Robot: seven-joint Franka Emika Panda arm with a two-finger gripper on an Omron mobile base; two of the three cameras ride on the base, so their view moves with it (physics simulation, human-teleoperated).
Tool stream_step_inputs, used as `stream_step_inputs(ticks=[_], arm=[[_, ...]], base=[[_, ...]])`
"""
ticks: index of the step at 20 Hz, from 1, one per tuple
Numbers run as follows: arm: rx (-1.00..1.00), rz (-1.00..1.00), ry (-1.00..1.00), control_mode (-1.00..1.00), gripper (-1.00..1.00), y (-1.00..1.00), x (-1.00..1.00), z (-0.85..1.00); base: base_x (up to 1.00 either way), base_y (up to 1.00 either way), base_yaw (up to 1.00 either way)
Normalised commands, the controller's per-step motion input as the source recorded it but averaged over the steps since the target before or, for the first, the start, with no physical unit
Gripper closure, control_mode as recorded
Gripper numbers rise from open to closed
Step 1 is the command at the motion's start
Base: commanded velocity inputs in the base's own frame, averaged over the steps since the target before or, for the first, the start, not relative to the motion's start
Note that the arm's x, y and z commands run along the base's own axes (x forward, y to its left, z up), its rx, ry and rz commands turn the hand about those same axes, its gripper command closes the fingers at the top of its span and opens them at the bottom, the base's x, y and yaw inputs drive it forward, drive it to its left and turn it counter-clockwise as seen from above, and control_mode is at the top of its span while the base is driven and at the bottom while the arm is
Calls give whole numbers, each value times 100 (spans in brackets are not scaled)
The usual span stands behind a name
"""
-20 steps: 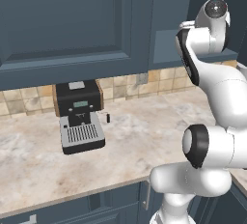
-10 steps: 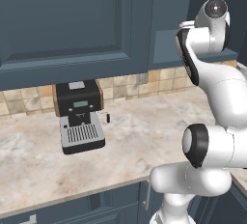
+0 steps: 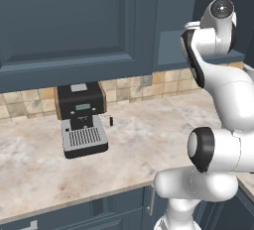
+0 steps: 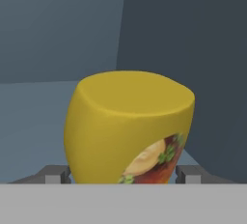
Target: Take 2 condiments from the cabinet and move them on the counter near the stove.Make sure the condiments are lined up with each other, next to each other.
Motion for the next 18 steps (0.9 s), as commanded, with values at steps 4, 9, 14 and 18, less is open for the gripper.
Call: stream_step_inputs(ticks=[4, 9, 14, 18], arm=[[0, 0, 0, -100, 100, 0, 0, 0], [0, 0, 0, -100, 100, -2, -10, -1], [0, 0, 0, -100, 100, 0, -25, -3], [0, 0, -3, -100, 100, 0, -45, 0]], base=[[0, 0, 0], [0, 0, 0], [0, 0, 0], [0, 0, 0]])
